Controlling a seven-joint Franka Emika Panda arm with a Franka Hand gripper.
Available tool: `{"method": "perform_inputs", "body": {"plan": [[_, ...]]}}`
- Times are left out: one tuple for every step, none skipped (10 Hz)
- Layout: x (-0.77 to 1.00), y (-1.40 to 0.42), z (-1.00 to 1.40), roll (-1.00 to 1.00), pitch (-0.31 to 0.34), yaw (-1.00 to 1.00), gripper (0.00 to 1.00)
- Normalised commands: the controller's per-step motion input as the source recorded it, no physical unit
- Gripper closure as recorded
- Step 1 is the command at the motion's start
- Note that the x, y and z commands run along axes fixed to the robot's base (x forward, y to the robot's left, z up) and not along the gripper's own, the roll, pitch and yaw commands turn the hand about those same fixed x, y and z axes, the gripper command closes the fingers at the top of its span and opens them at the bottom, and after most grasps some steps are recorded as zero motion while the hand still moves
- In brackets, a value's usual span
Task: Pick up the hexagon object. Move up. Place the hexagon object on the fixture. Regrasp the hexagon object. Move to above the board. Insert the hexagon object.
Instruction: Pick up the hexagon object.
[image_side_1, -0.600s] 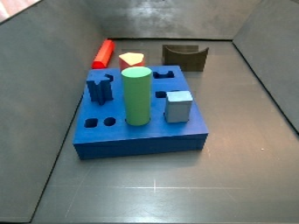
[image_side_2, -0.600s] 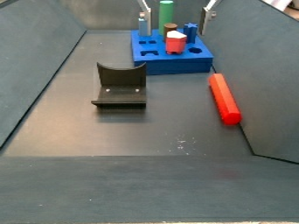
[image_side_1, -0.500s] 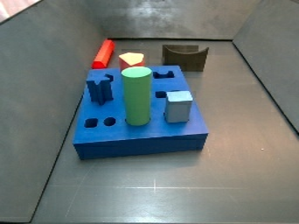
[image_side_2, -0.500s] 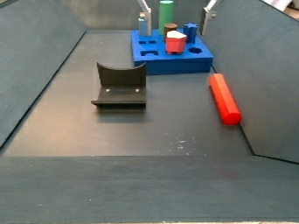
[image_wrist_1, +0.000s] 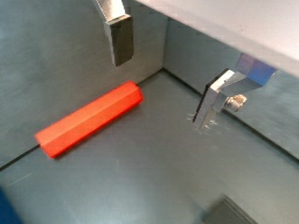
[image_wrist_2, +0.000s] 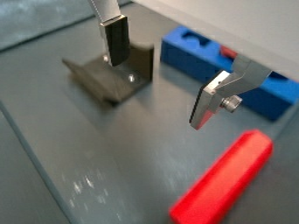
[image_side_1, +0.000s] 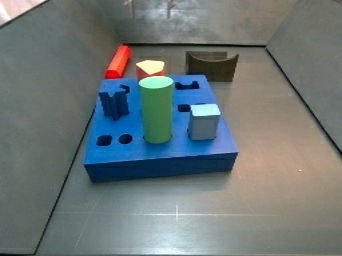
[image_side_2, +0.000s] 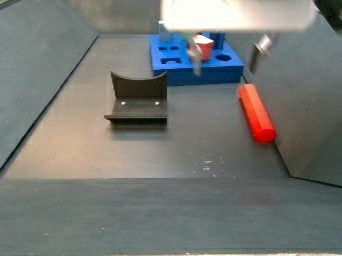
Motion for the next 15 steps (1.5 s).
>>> {"method": "perform_inputs", "body": {"plan": [[-0.57, 0.07, -1.0, 0.0, -0.093, 0.13, 0.0], [-0.27, -0.01, -1.0, 0.0, -0.033, 0.11, 0.0], [0.09, -0.21, -1.0, 0.0, -0.001, 0.07, 0.0], [0.17, -0.22, -1.0, 0.0, -0.01, 0.0, 0.0], [0.16, -0.24, -1.0, 0.0, -0.016, 0.0, 0.0], [0.21, -0.21, -1.0, 0.0, -0.029, 0.0, 0.0], [0.15, -0.2, -1.0, 0.0, -0.027, 0.0, 0.0], [0.09, -0.14, -1.0, 0.0, -0.017, 0.0, 0.0], [0.05, -0.05, -1.0, 0.0, -0.011, 0.0, 0.0], [0.08, 0.0, -1.0, 0.0, -0.007, 0.0, 0.0], [0.06, 0.19, -1.0, 0.0, -0.003, 0.0, 0.0], [-0.03, 0.56, -0.99, -0.06, -0.051, 0.0, 0.0], [-0.07, 0.58, -0.95, -0.09, -0.054, 0.0, 0.0], [-0.15, 0.56, -0.9, -0.12, -0.057, 0.0, 0.0], [-0.34, 0.4, -0.35, -0.23, -0.014, 0.0, 0.0]]}}
